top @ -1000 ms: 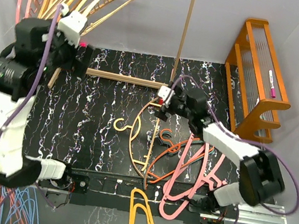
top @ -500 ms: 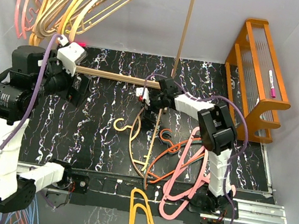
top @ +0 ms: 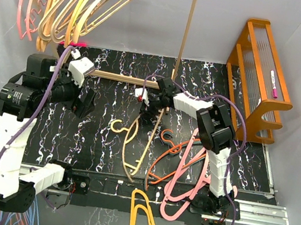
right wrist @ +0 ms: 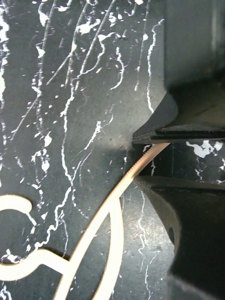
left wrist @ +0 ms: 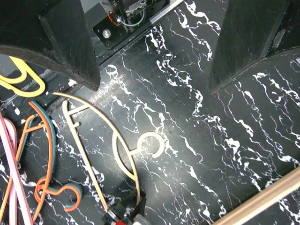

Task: Organize the hangers
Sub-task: Pick up the hanger at the center of the board.

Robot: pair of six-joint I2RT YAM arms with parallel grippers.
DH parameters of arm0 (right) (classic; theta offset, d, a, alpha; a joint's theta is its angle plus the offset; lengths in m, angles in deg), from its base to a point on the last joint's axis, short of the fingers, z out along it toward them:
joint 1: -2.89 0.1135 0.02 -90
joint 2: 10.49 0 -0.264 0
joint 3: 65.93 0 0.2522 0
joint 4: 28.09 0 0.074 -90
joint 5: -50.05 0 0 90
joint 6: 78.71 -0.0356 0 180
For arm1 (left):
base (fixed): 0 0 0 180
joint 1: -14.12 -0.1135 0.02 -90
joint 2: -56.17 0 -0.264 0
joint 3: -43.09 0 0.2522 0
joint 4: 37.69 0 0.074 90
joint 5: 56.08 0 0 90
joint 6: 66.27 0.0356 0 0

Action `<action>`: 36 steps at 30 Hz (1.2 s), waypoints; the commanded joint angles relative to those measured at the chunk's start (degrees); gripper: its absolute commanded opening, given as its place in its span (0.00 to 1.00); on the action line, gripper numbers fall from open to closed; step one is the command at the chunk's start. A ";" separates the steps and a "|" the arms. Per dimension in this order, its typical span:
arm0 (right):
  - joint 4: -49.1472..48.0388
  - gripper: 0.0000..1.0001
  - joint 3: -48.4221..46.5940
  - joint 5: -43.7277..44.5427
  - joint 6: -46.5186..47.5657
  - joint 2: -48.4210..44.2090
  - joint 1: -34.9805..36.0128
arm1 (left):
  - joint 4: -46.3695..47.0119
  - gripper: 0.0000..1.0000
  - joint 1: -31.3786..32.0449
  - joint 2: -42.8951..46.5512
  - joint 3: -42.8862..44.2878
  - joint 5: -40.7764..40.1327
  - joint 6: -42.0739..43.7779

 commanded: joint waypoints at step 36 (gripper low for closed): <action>-0.74 0.08 14.87 20.02 -24.84 -7.58 5.67 | -4.77 0.97 -0.37 -6.89 -13.07 -0.50 7.49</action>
